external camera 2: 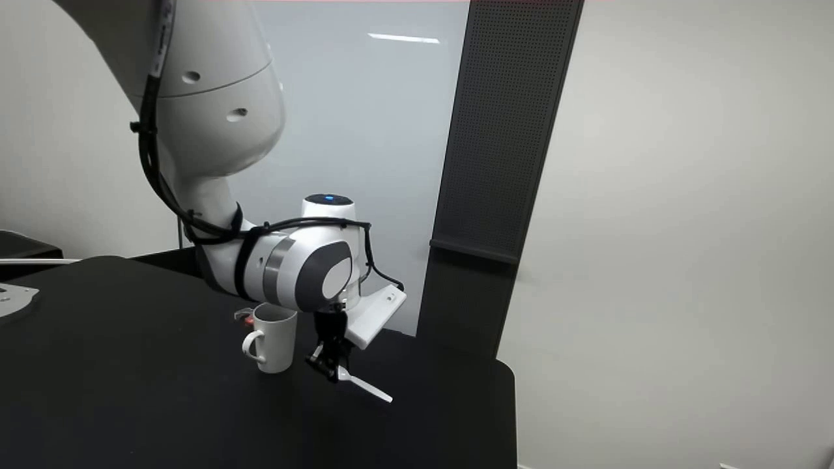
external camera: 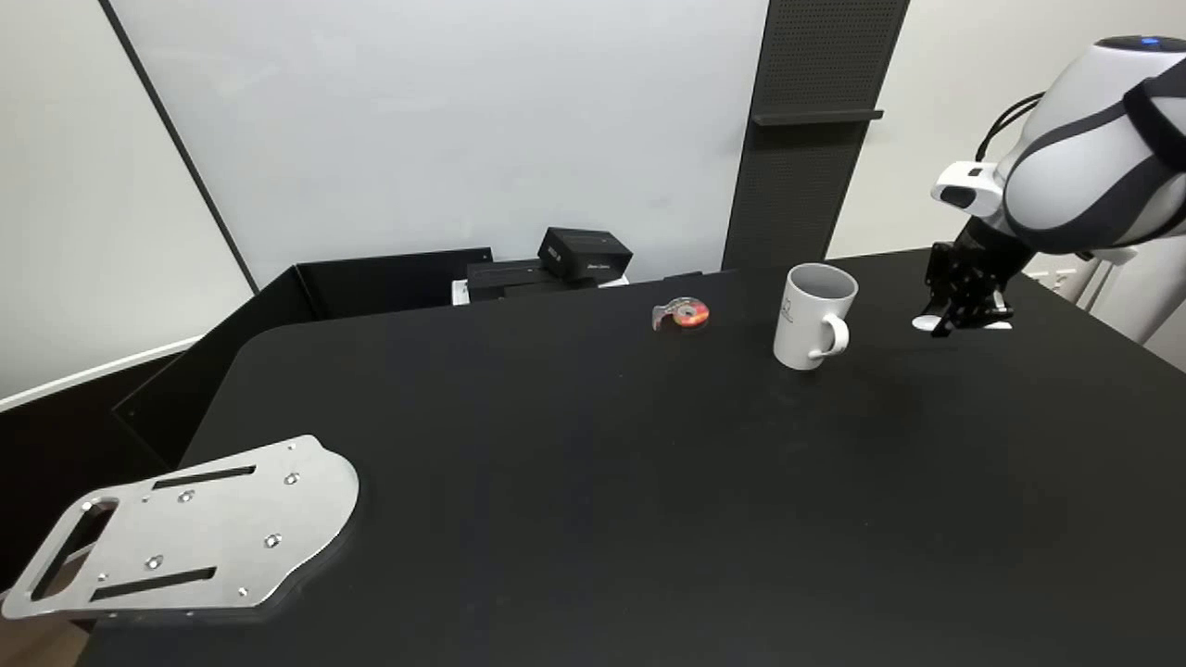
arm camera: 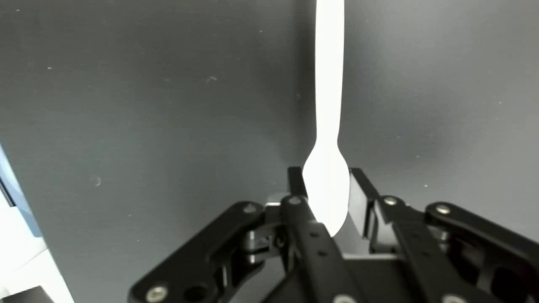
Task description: Put the white spoon in the white mug
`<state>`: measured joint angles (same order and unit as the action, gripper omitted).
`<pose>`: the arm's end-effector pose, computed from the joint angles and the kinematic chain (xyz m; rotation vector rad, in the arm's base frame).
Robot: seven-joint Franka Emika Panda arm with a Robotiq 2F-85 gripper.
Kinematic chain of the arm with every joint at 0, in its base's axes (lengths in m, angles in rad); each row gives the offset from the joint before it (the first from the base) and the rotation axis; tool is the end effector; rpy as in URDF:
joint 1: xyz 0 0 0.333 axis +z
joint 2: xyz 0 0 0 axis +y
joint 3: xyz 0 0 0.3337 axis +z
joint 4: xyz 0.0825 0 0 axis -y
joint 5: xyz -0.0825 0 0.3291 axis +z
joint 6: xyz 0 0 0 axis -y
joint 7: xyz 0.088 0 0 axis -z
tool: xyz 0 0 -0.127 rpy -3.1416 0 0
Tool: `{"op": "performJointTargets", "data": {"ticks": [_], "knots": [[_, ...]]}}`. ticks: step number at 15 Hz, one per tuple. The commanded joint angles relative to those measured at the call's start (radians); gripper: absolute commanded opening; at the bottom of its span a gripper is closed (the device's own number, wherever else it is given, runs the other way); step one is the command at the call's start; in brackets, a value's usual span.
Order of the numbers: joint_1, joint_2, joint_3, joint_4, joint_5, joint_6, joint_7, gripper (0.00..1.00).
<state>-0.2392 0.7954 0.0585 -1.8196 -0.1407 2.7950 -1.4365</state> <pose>0.6319 -0.1137 0.1562 2.3235 1.8836 0.1681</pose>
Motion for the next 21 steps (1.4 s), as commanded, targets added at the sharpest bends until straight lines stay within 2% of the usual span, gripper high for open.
{"op": "performJointTargets", "data": {"ticks": [1, 14, 21], "knots": [[0.017, -0.05, -0.006, 0.0, -0.027, 0.01, 0.025, 0.07], [0.023, -0.184, 0.099, -0.018, 0.016, -0.004, -0.001, 0.07], [-0.024, -0.227, 0.215, -0.033, 0.124, -0.009, -0.058, 0.07]]}}
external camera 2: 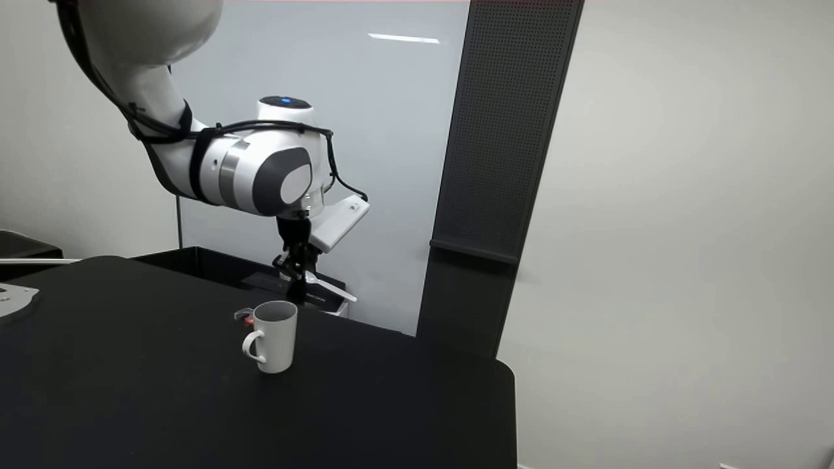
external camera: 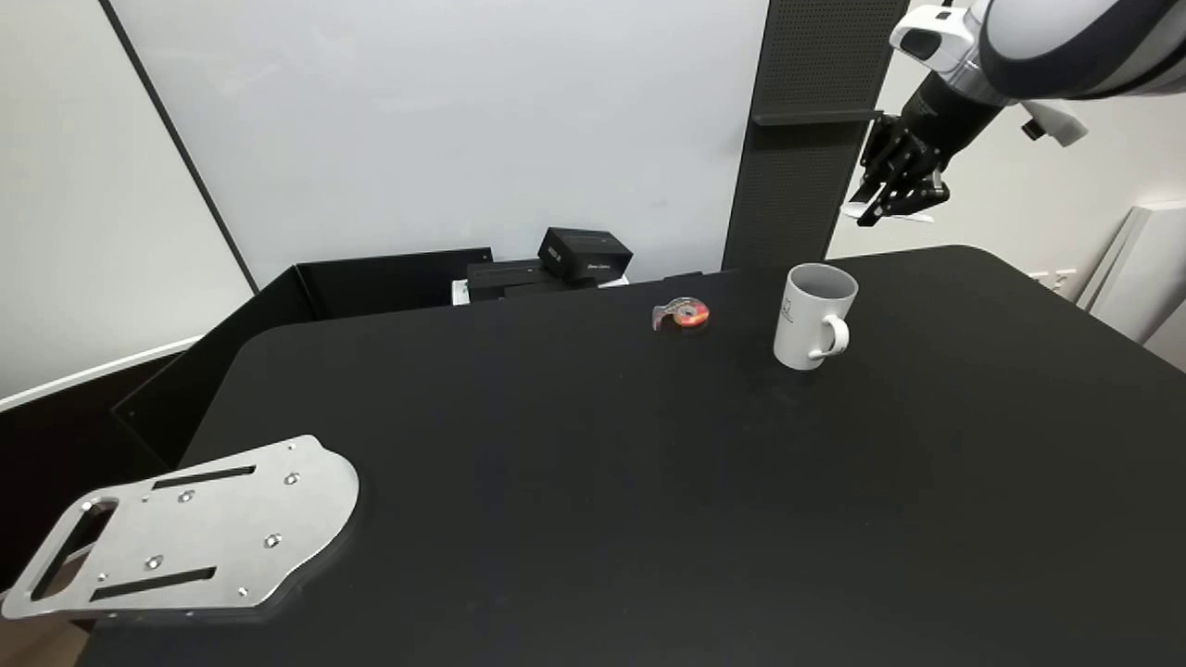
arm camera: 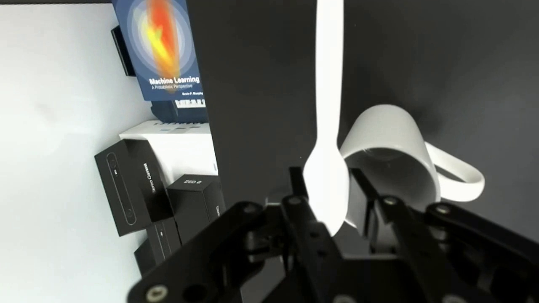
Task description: Put the white spoon in the white mug
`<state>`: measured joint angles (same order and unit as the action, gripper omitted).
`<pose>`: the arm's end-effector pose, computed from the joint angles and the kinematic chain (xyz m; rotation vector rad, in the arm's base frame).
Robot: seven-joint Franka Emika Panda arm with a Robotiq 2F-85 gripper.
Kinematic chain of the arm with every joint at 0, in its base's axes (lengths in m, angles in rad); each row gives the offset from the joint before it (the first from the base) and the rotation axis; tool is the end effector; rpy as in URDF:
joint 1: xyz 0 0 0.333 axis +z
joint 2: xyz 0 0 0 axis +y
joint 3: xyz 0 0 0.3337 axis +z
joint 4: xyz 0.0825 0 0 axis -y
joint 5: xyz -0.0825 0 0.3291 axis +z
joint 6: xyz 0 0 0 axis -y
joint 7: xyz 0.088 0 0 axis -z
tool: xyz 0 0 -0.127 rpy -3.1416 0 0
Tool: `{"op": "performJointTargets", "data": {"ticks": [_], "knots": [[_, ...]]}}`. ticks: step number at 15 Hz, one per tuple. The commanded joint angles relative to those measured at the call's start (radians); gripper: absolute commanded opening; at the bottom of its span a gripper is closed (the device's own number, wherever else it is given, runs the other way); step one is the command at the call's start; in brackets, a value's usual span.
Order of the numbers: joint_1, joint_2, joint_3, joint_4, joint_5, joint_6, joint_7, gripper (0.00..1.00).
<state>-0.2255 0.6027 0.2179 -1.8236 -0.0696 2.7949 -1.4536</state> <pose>0.6633 -0.0216 0.2880 2.1764 1.9200 0.4975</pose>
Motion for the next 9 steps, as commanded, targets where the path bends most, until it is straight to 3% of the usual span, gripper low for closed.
{"op": "performJointTargets", "data": {"ticks": [1, 5, 9], "knots": [[-0.051, -0.036, 0.081, -0.032, 0.083, -0.011, -0.056, 0.07], [-0.123, -0.027, 0.191, -0.046, 0.217, 0.001, -0.155, 0.07], [-0.167, -0.02, 0.249, -0.06, 0.324, -0.02, -0.235, 0.07]]}}
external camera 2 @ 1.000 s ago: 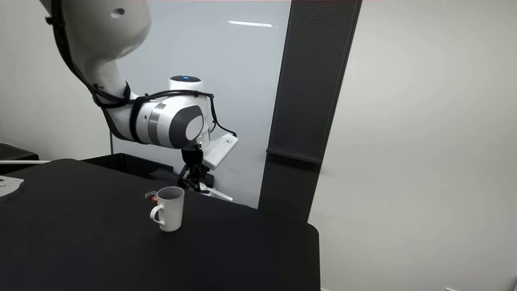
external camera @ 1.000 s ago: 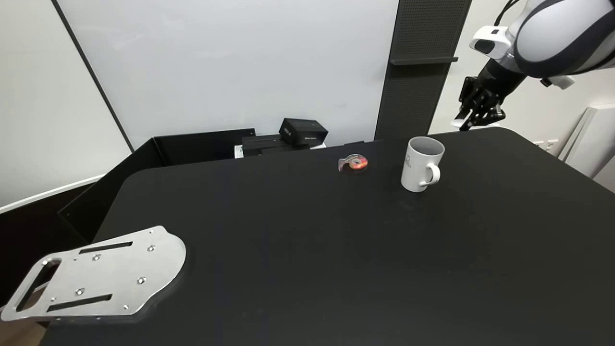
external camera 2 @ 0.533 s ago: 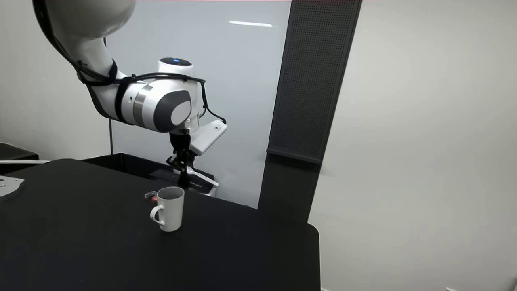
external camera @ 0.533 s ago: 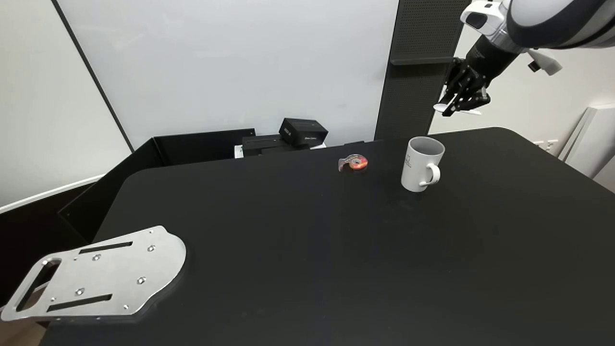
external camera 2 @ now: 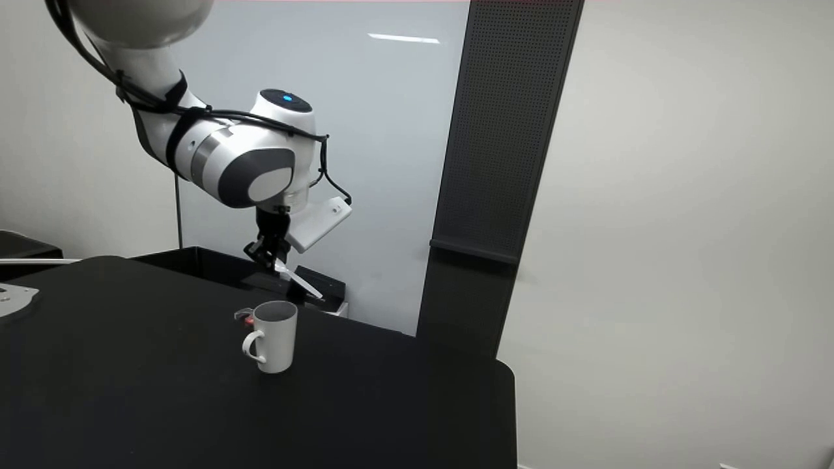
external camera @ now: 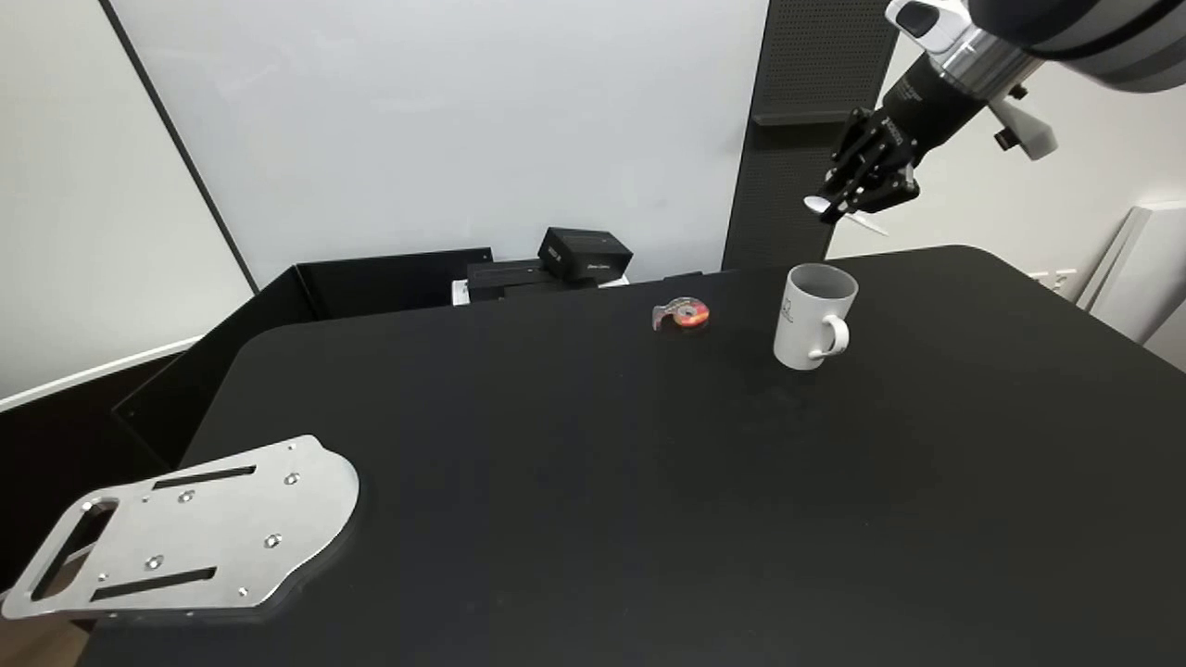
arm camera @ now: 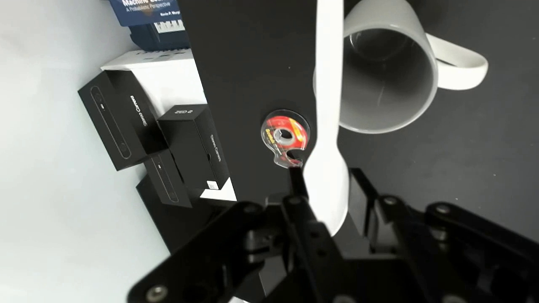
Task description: Put the white spoon in the white mug
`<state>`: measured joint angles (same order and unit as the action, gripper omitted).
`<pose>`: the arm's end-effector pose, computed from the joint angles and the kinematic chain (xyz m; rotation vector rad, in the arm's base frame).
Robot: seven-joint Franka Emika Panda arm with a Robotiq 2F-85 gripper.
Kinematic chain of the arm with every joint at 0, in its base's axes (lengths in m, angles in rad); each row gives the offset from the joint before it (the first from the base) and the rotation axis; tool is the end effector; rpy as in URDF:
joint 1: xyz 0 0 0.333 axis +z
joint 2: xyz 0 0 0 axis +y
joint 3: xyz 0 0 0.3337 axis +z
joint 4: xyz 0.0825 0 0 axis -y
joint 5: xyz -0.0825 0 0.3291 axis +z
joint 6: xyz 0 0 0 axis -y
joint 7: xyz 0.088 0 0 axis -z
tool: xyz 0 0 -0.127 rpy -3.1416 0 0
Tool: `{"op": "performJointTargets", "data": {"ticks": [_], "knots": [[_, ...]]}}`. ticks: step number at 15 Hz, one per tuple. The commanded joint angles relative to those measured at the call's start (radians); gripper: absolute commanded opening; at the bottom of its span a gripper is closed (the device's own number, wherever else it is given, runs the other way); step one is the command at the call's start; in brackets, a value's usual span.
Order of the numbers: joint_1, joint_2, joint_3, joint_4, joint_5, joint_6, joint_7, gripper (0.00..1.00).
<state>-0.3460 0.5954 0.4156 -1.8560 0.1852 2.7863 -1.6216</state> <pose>0.6549 0.0041 0.2962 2.2895 1.9680 0.7341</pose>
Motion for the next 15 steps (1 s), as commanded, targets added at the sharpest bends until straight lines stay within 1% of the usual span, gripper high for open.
{"op": "performJointTargets", "data": {"ticks": [1, 9, 15], "knots": [[-0.056, -0.01, 0.064, -0.03, 0.093, -0.016, -0.087, 0.07], [-0.111, 0.008, 0.138, -0.05, 0.292, -0.018, -0.268, 0.07], [-0.115, 0.028, 0.149, -0.046, 0.41, -0.038, -0.363, 0.07]]}}
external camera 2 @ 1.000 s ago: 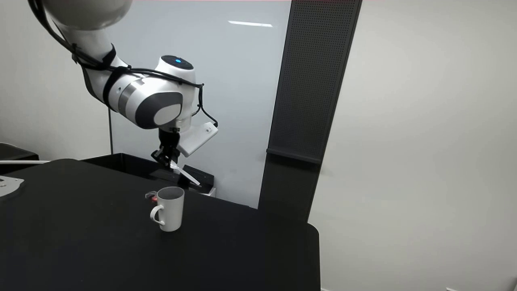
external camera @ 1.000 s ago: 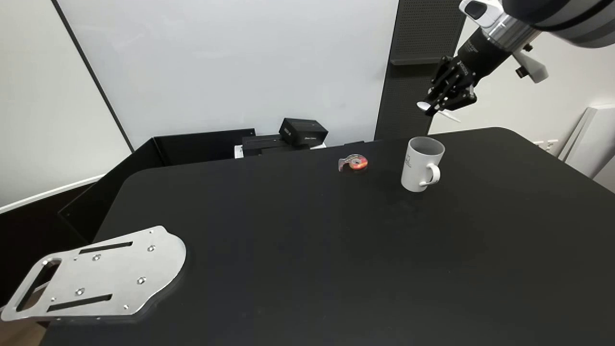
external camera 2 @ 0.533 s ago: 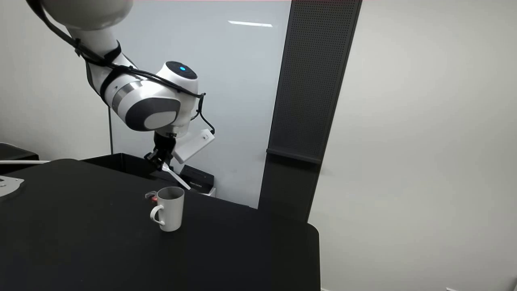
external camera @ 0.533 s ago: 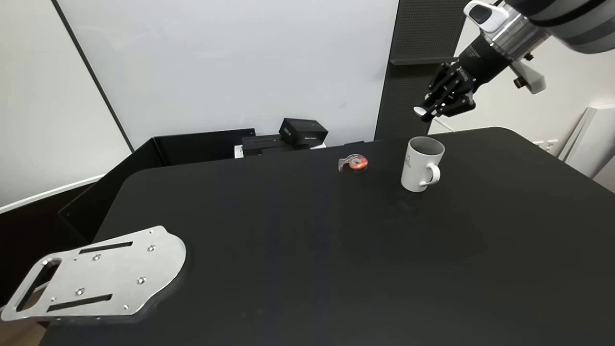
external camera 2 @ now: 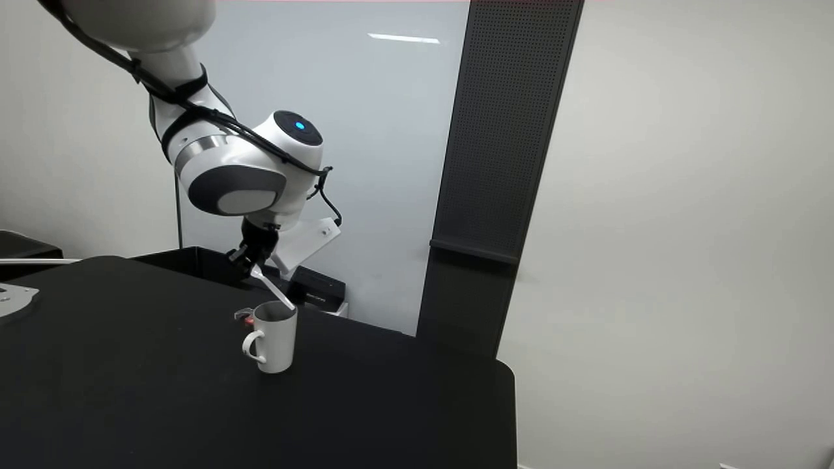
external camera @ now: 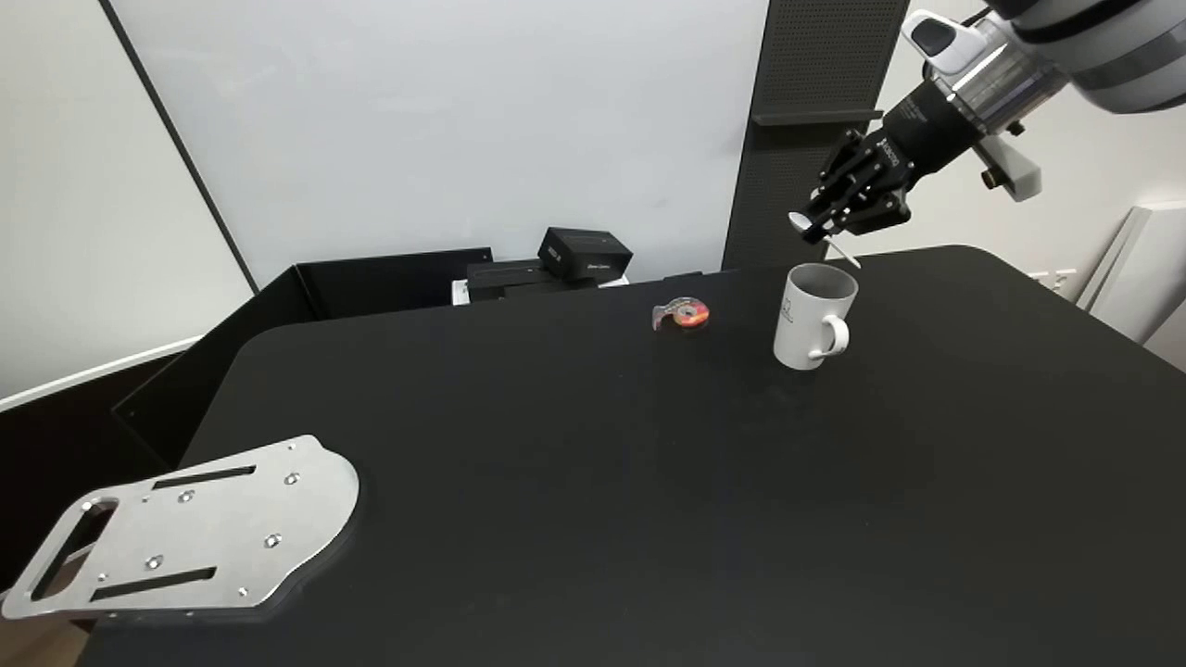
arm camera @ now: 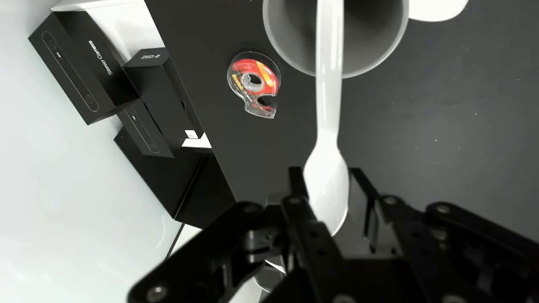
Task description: Put the white spoon in the white mug
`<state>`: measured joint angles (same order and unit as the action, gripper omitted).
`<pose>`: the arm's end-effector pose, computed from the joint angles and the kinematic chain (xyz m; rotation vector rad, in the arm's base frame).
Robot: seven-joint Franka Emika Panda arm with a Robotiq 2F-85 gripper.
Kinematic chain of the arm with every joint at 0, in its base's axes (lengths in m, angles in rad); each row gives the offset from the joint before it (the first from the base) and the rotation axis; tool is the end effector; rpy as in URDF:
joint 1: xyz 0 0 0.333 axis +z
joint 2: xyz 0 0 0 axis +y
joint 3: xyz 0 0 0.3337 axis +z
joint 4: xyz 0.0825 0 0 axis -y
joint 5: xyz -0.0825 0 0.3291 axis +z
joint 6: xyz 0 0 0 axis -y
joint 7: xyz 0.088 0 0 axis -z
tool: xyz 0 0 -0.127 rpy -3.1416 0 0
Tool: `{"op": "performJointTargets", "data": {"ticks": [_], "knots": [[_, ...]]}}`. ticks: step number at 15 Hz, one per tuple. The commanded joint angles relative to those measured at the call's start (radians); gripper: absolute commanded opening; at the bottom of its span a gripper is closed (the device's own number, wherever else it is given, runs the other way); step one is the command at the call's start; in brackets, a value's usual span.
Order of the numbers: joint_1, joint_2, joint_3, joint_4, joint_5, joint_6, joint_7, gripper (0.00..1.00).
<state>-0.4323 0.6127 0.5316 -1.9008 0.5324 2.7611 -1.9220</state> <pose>0.6371 0.0091 0.2767 -2.1893 -1.8769 -0.8782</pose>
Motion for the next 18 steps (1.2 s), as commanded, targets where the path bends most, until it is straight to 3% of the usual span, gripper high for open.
{"op": "performJointTargets", "data": {"ticks": [1, 11, 17, 18], "knots": [[-0.028, 0.014, 0.035, -0.001, 0.086, -0.014, -0.078, 0.07], [0.007, 0.038, -0.003, 0.002, 0.325, -0.024, -0.253, 0.07], [0.052, 0.059, -0.084, 0.016, 0.389, -0.07, -0.287, 0.07], [0.062, 0.059, -0.097, 0.016, 0.394, -0.075, -0.29, 0.55]]}}
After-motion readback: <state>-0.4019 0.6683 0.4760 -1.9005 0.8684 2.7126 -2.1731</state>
